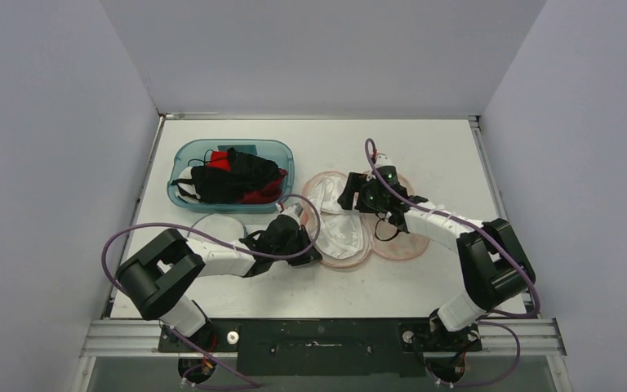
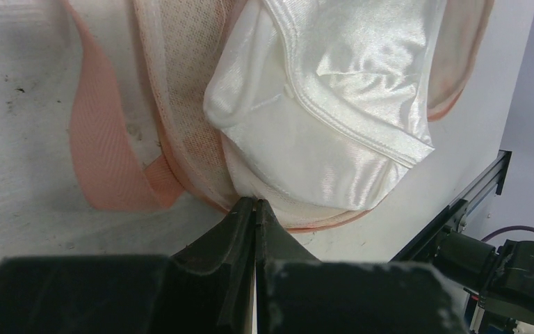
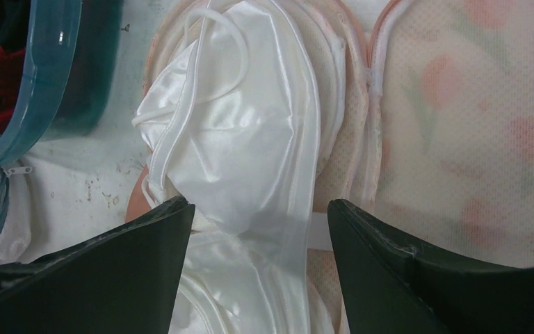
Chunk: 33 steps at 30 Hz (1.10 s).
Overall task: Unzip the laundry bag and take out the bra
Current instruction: Pick up the bra from the laundry bag.
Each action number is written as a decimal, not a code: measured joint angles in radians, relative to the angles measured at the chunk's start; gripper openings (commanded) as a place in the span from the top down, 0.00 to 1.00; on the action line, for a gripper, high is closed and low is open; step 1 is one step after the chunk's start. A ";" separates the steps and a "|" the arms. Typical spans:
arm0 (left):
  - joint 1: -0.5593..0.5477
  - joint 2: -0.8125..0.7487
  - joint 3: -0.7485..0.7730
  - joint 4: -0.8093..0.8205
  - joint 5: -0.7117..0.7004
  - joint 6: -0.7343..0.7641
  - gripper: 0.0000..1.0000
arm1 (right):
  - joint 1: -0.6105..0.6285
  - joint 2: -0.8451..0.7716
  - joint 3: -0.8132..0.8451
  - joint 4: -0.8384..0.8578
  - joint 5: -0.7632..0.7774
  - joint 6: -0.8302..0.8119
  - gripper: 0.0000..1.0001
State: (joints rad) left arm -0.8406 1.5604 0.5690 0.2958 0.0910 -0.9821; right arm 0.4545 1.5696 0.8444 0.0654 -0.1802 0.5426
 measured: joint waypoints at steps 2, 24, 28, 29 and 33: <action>0.002 0.005 -0.003 0.002 -0.004 0.000 1.00 | 0.007 0.000 -0.006 0.000 -0.002 0.005 0.31; 0.005 0.025 -0.013 0.034 -0.005 0.000 1.00 | -0.023 0.031 -0.127 0.102 -0.152 0.211 0.39; 0.005 0.025 -0.014 0.034 -0.005 0.000 1.00 | -0.027 0.037 -0.140 0.190 -0.204 0.264 0.37; 0.005 0.025 -0.015 0.034 -0.005 0.000 1.00 | -0.029 0.040 -0.143 0.206 -0.212 0.273 0.37; 0.005 0.025 -0.015 0.033 -0.005 0.000 1.00 | -0.039 0.062 -0.153 0.264 -0.243 0.306 0.46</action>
State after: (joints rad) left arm -0.8356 1.5852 0.5541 0.3286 0.0860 -0.9821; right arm 0.4156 1.6318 0.6910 0.3290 -0.4232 0.8486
